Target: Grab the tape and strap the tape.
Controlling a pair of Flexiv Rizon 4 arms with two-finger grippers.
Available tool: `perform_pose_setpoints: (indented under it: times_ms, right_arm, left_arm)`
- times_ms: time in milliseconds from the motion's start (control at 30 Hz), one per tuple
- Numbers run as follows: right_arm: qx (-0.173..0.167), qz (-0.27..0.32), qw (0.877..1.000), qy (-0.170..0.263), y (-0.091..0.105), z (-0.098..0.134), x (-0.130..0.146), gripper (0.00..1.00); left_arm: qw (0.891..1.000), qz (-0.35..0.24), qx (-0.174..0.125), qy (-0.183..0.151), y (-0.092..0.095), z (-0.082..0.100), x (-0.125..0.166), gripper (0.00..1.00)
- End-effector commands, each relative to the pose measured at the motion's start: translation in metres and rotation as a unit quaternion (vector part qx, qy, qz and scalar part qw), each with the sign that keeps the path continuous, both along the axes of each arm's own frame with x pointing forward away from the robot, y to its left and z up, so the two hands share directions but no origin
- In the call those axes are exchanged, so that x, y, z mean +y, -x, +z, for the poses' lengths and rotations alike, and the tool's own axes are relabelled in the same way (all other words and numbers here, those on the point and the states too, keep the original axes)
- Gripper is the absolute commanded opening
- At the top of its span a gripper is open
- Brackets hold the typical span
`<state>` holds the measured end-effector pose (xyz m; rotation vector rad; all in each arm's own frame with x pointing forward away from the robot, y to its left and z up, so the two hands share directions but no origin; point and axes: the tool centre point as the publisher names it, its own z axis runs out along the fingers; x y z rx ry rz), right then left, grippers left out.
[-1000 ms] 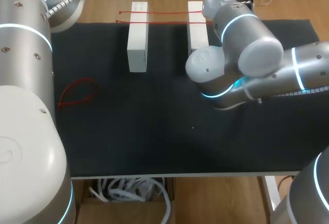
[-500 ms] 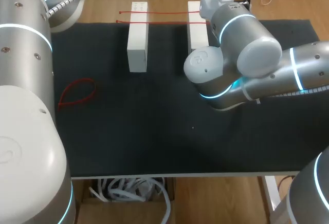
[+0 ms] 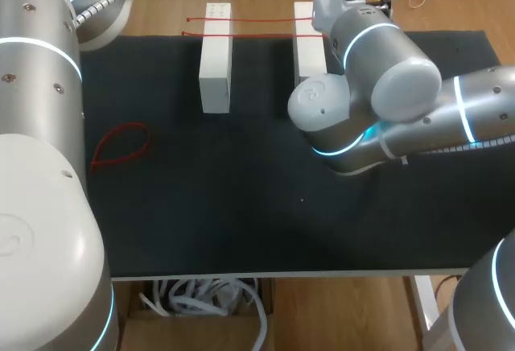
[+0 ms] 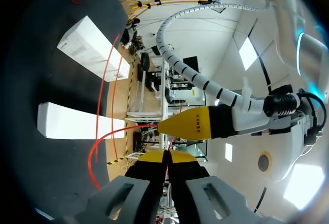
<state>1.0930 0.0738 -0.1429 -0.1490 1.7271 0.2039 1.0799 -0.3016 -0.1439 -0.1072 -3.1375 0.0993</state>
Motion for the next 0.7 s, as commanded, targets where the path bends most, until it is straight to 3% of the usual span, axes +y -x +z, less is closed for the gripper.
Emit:
perform_pose_setpoints:
  times_ms: [33,700]
  right_arm:
    - [0.006,0.001,1.000,0.002,0.0006,0.0008,-0.0021,0.00]
    - [0.015,-0.001,1.000,0.001,-0.0009,-0.0047,-0.0099,0.00]
  left_arm:
    - [1.000,0.000,0.001,-0.001,-0.0006,0.0007,0.0001,0.00]
    - [1.000,0.000,0.001,-0.001,-0.0006,0.0007,0.0001,0.00]
